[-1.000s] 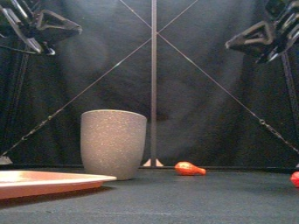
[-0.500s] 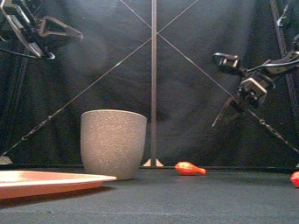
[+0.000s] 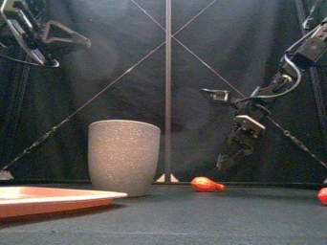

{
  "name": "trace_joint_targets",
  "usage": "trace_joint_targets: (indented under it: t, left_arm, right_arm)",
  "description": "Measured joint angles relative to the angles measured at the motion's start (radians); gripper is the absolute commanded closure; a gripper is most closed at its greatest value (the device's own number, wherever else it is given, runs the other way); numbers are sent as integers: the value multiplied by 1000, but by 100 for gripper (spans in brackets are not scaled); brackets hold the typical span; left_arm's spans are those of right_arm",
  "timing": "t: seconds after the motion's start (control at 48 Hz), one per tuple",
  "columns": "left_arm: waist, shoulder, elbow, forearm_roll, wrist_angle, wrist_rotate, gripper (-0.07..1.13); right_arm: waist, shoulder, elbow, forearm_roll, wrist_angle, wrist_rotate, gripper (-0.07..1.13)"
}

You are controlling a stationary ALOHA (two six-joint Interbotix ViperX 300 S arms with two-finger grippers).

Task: Pick the drumstick then place it in the grey bowl
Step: Pick the drumstick

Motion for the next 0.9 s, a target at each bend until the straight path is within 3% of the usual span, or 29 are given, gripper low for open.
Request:
trace_joint_targets:
  t: [0.458, 0.583, 0.771, 0.896]
  left_arm:
    - [0, 0, 3, 9, 2, 0, 107]
    - [2, 0, 5, 9, 0, 0, 107]
    - [2, 0, 8, 9, 0, 0, 107]
    - [2, 0, 11, 11, 0, 0, 107]
  right_arm:
    - [-86, 181, -98, -40, 14, 5, 10]
    - [-87, 187, -101, -25, 14, 3, 22]
    - [-87, 189, -101, -5, 25, 3, 50]
    - [-86, 190, -104, -2, 25, 0, 60]
